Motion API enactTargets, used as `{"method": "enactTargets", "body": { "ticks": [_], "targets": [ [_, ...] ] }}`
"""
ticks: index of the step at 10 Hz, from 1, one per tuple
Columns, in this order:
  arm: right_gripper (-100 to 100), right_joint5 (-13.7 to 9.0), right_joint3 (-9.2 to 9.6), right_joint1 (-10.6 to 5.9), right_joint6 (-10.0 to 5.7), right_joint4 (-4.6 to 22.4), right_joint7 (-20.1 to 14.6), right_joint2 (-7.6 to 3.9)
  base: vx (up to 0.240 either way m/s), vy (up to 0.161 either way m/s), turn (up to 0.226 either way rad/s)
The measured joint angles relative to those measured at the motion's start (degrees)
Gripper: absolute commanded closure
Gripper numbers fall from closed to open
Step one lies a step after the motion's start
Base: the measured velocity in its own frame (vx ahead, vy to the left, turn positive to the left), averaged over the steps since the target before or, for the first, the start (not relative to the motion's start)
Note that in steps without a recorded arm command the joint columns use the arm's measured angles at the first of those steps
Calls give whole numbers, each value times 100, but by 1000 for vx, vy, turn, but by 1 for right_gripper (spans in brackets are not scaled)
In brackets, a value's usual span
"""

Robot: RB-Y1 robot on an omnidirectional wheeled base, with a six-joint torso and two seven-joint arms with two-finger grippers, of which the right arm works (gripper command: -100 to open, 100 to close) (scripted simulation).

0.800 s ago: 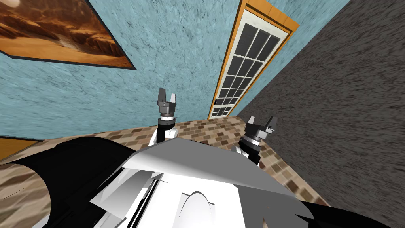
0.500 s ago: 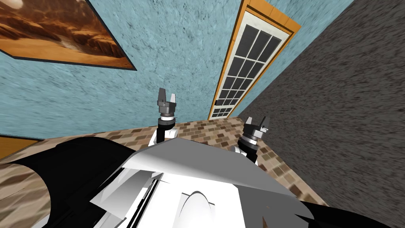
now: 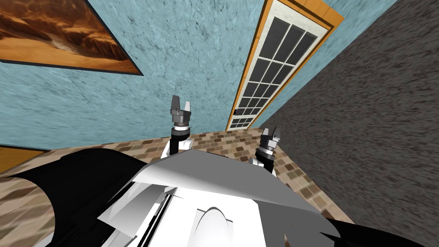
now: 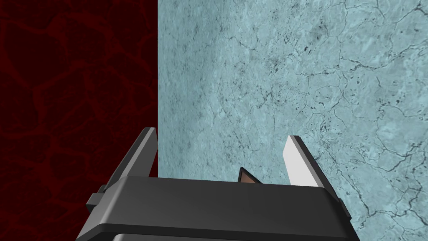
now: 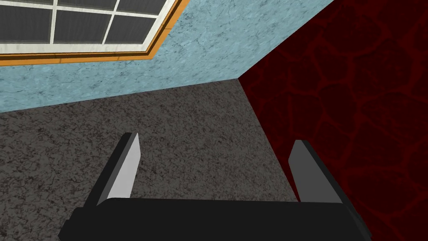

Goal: Pull the door open

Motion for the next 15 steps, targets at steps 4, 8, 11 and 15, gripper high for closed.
{"method": "enactTargets", "body": {
  "ticks": [4, 8, 11, 15],
  "targets": [
    [-100, 161, -86, -192, -117, 529, 373, -157, 94, -11, 36],
    [-100, 310, -150, -341, -231, 987, 701, -274, 96, -25, 37],
    [-100, 431, -198, -463, -366, 1402, 974, -356, 93, -10, 39],
    [-100, 612, -244, -609, -547, 1946, 1368, -437, 94, -15, 41]
  ]
}}
